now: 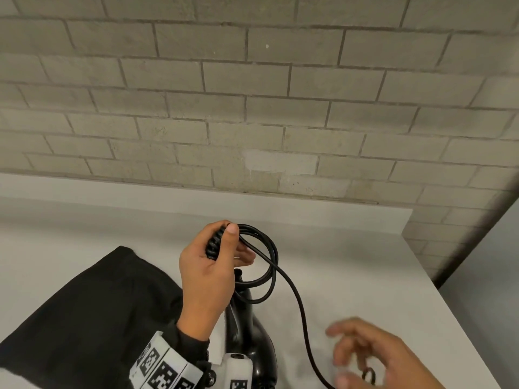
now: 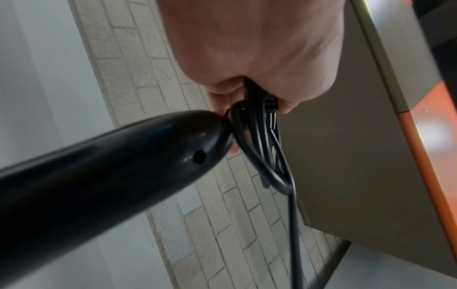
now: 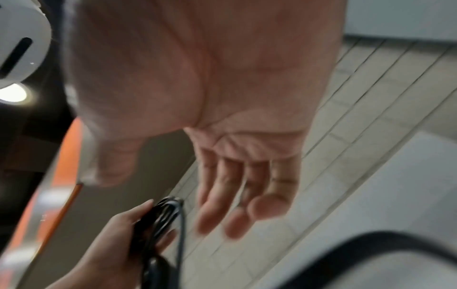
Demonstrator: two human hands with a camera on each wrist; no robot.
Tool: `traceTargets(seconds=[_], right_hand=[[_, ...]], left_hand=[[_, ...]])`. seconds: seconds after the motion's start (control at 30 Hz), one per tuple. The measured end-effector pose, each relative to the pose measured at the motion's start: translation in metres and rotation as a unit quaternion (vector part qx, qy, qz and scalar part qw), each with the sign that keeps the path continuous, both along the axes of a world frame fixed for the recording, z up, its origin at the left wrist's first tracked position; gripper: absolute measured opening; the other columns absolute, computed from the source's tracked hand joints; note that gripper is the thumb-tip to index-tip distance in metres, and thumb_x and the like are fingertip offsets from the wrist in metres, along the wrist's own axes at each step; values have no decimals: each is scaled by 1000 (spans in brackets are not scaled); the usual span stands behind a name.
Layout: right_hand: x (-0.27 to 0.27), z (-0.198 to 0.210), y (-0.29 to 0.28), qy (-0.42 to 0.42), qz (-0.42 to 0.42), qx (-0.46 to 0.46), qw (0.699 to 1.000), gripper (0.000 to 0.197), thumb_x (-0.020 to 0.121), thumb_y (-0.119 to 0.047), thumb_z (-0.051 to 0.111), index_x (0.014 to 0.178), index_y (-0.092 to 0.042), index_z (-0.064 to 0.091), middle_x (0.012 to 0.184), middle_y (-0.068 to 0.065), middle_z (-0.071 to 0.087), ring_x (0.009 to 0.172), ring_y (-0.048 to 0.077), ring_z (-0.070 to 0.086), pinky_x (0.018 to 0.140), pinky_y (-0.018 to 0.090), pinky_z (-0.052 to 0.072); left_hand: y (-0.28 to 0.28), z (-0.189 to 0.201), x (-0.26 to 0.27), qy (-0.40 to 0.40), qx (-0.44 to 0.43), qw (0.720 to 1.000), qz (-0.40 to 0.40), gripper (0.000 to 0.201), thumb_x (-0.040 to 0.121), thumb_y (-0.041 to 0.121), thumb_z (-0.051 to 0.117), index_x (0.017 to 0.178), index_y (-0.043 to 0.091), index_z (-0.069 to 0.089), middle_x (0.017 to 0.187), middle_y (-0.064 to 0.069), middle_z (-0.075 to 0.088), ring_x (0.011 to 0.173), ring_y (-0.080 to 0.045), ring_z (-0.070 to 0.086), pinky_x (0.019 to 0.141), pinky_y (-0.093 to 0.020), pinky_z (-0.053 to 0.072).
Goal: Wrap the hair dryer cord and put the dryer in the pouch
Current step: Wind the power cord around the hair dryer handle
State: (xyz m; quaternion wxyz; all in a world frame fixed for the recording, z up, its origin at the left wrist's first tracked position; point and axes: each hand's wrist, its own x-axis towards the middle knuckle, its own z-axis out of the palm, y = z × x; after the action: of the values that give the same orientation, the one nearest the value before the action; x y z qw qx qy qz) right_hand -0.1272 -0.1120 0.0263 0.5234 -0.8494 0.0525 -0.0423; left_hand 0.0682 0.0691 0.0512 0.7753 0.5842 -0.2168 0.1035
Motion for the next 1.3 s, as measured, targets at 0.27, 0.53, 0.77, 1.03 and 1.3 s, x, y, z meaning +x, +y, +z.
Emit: traceTargets(seconds=[0.27, 0.53, 0.77, 1.03, 1.3], right_hand=[[50, 26, 61, -85, -144, -43, 985, 45, 78, -52, 73, 113, -46, 46, 86, -15, 61, 69, -2, 60, 66, 19, 46], [52, 82, 51, -272, -129, -406, 863, 21, 95, -41, 45, 93, -26, 60, 70, -9, 43, 50, 17, 45, 43, 29, 42], [67, 122, 32, -314, 19, -283, 906, 5, 93, -29, 65, 93, -25, 69, 74, -11, 54, 66, 4, 51, 61, 16, 42], [91, 102, 30, -278, -20, -33, 960, 7, 91, -24, 67, 88, -20, 71, 81, 1, 67, 70, 19, 58, 60, 32, 48], [94, 78, 36, -220, -100, 103, 965, 10, 84, -25, 71, 82, -17, 75, 57, -17, 59, 45, 8, 41, 48, 23, 39]], left_hand=[[-8, -1, -11, -58, 49, 997, 5, 20, 93, 38, 60, 92, 19, 67, 65, -6, 68, 59, -19, 71, 62, -36, 61], [-3, 3, -14, -106, 96, 990, 4, 27, 93, 44, 53, 95, 19, 64, 66, -1, 68, 60, -12, 71, 62, -42, 61], [-2, 9, -22, -210, 136, 967, -52, 34, 98, 45, 52, 94, 15, 69, 71, 9, 68, 63, -7, 70, 57, -36, 56], [2, 9, -23, -264, 96, 956, -80, 38, 83, 47, 74, 88, 9, 70, 74, 9, 69, 64, -7, 67, 61, -25, 55], [-1, 7, -29, -258, 76, 960, -81, 30, 88, 39, 70, 83, 10, 70, 70, 8, 66, 58, -11, 62, 57, -24, 51]])
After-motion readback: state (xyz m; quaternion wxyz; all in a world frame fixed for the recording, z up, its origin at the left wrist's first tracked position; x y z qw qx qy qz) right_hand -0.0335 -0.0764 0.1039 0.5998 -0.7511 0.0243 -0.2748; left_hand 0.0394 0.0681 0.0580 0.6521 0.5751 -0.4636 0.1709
